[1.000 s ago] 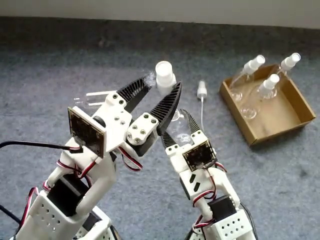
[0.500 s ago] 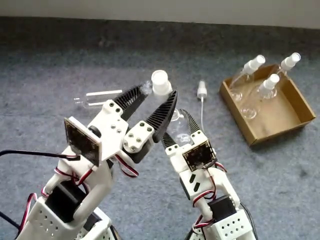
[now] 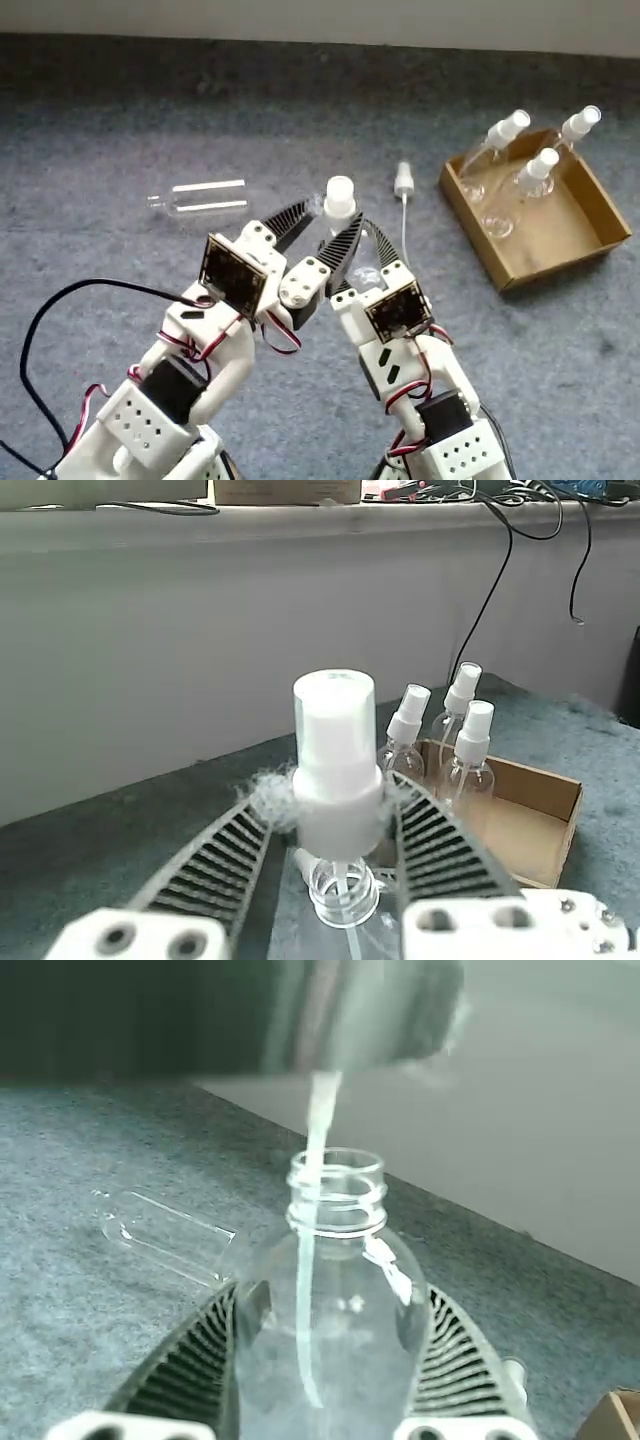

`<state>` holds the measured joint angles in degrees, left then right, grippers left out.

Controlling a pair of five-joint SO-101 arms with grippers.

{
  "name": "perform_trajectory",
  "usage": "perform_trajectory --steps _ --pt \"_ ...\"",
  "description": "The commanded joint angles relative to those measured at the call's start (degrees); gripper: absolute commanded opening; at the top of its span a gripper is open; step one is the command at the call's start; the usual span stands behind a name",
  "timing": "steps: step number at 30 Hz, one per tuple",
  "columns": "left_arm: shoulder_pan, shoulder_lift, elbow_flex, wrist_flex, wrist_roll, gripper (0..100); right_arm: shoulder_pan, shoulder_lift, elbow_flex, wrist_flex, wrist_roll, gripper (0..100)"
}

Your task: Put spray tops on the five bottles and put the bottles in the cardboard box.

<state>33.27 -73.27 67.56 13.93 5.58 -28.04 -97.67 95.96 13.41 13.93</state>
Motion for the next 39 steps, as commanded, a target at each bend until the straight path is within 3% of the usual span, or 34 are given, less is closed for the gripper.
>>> perform_trajectory --steps 1,11,16,18,32,39 --pt "1.1 -0.57 6.73 -10.73 0.62 1 -0.31 -0.57 6.37 0.22 0.62 7.7" --pt "1.1 -0.66 10.33 -12.31 0.7 1 -0.31 -0.57 6.37 0.22 0.53 7.7" --pt "0.75 -0.66 12.62 -12.48 13.63 1 -0.22 -0.57 6.37 0.22 0.53 7.7" --pt "0.48 -0.66 13.32 -12.48 15.65 1 -0.13 -0.57 6.37 0.31 0.53 7.7" --pt "1.1 -0.66 13.32 -12.4 15.56 1 -0.13 -0.57 6.37 0.31 0.53 7.7" --pt "3.21 -0.66 13.41 -12.4 7.38 1 -0.04 -0.57 6.37 0.31 0.53 7.7"
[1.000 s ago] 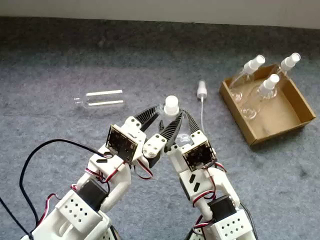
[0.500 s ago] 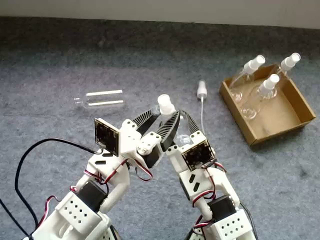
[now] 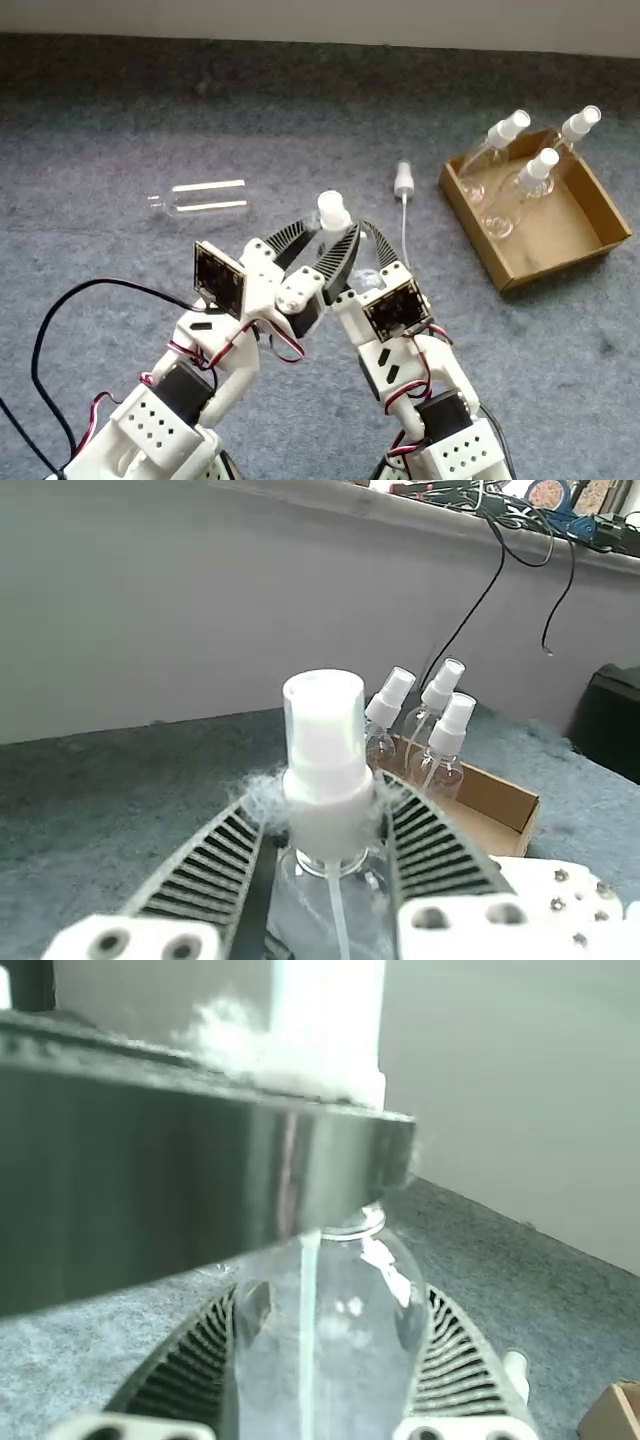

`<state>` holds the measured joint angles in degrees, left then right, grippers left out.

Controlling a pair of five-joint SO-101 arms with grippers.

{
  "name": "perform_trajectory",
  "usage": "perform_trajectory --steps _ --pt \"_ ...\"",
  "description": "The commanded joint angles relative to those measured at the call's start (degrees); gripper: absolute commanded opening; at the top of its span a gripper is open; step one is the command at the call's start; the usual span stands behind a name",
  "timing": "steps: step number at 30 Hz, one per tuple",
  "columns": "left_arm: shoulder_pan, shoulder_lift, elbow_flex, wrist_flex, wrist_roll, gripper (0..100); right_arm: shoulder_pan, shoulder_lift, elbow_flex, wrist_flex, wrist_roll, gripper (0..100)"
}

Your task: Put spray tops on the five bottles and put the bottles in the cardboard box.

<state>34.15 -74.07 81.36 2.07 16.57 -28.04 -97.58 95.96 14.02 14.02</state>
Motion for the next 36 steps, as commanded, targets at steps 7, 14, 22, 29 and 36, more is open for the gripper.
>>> perform_trajectory --steps 7,14,22,29,36 --pt "2.42 0.13 -0.13 -0.44 -3.78 1 -0.04 -0.66 6.37 -0.22 0.44 7.7" --pt "2.15 0.66 -3.03 -0.62 -3.87 1 -0.04 -0.66 6.37 -0.22 0.44 7.7" --pt "2.15 0.22 -2.42 -0.62 -3.87 1 -0.04 -0.66 6.37 -0.22 0.44 7.7" --pt "2.07 0.66 -6.11 -0.44 -3.87 1 -0.04 -0.66 6.37 -0.22 0.44 7.7" --pt "1.89 0.4 -4.79 0.88 -3.87 1 -0.04 -0.57 6.37 -0.22 0.44 7.7"
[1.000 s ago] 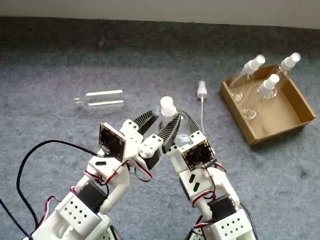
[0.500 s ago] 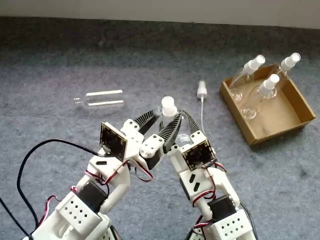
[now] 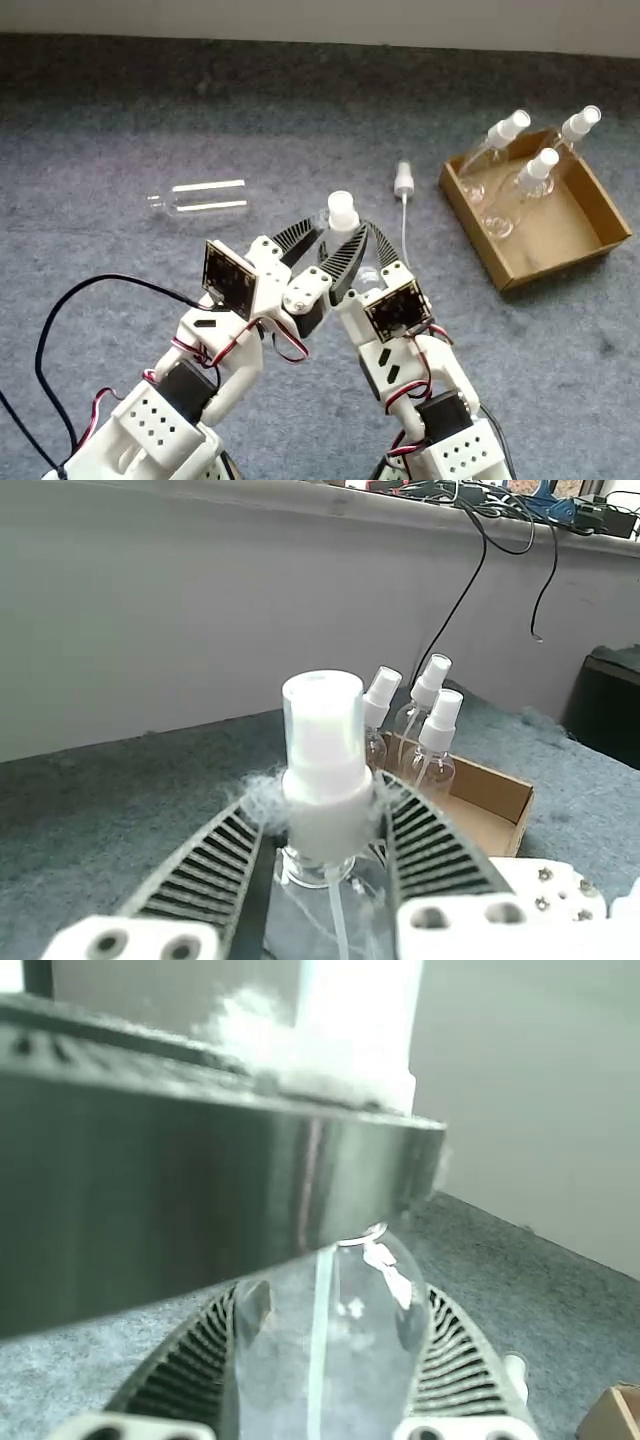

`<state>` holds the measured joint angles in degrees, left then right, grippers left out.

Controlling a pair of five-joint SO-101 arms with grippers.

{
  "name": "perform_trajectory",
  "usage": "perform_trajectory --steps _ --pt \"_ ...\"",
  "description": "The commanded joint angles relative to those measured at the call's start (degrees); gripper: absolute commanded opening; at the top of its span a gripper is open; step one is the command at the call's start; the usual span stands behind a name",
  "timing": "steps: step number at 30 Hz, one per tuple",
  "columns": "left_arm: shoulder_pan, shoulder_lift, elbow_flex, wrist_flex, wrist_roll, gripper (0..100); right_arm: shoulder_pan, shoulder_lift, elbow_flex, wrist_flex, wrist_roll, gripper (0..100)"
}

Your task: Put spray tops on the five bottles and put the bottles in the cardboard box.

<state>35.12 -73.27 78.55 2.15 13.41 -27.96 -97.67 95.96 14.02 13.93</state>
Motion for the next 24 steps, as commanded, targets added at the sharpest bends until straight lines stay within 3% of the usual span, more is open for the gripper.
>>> perform_trajectory --steps 1,24 --pt "1.01 -0.57 -1.36 1.32 -0.7 1 -0.13 -0.57 6.37 -0.04 0.53 7.7" --pt "3.03 -0.66 0.4 6.42 -0.7 1 -0.04 -0.66 5.85 -2.77 0.62 7.7"
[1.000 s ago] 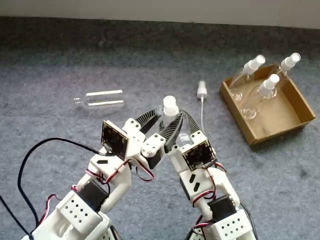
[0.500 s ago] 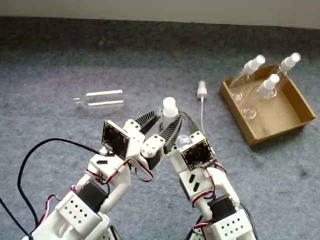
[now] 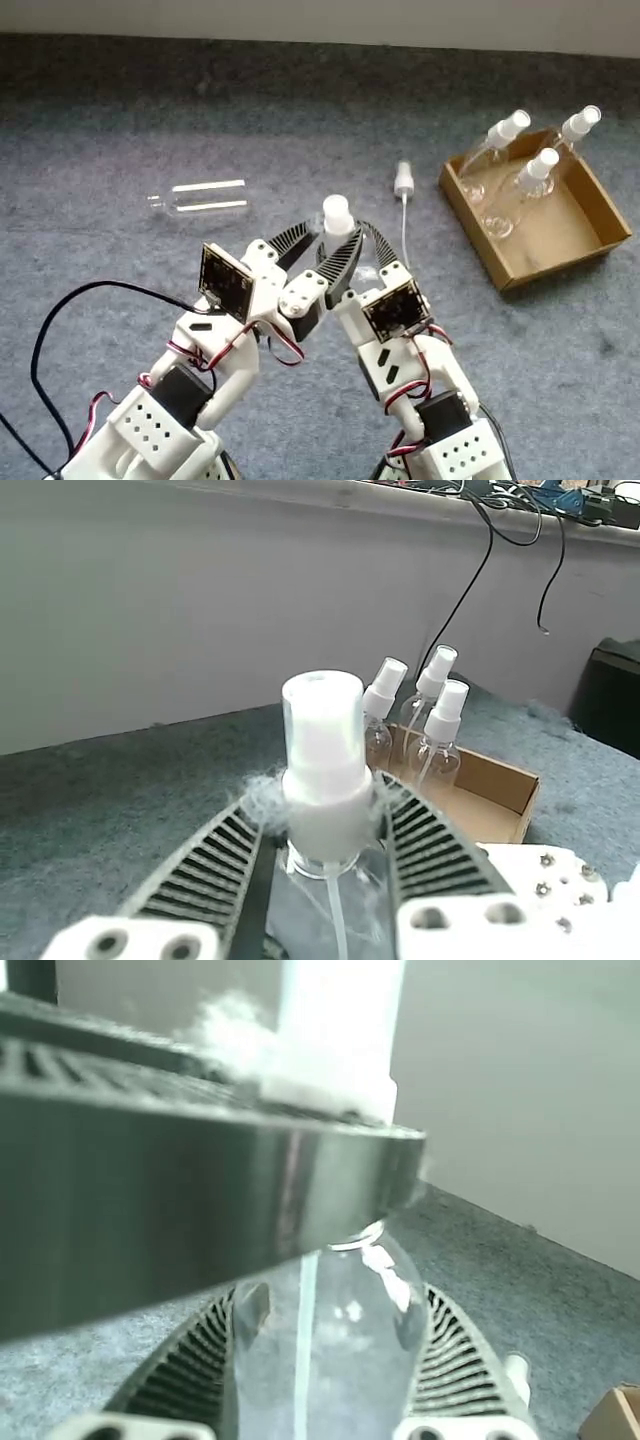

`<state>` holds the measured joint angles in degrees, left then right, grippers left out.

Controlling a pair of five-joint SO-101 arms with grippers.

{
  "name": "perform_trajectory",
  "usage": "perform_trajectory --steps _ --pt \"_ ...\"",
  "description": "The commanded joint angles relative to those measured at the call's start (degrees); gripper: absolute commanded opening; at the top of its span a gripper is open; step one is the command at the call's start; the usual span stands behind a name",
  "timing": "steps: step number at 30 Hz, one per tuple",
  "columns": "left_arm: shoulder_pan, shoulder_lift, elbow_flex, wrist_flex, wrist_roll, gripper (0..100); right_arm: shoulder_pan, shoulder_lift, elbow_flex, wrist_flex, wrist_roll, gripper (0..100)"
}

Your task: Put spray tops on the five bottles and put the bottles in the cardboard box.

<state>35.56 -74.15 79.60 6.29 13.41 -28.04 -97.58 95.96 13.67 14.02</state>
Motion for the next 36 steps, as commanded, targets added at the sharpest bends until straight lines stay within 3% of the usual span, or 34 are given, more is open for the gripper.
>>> perform_trajectory --steps 1,15,27,36 --pt "2.86 0.22 -0.75 2.29 -0.7 1 0.13 -0.75 5.85 -2.42 0.53 7.7" --pt "6.02 0.13 -0.92 1.93 -0.79 1 2.42 -0.75 6.02 -2.42 0.53 7.7" --pt "4.79 -0.22 -2.42 2.02 -4.31 1 2.51 -0.75 6.29 -2.42 0.53 7.7" --pt "4.79 -9.63 -0.66 5.27 -4.31 1 2.51 -0.75 6.29 -2.42 0.53 7.7"
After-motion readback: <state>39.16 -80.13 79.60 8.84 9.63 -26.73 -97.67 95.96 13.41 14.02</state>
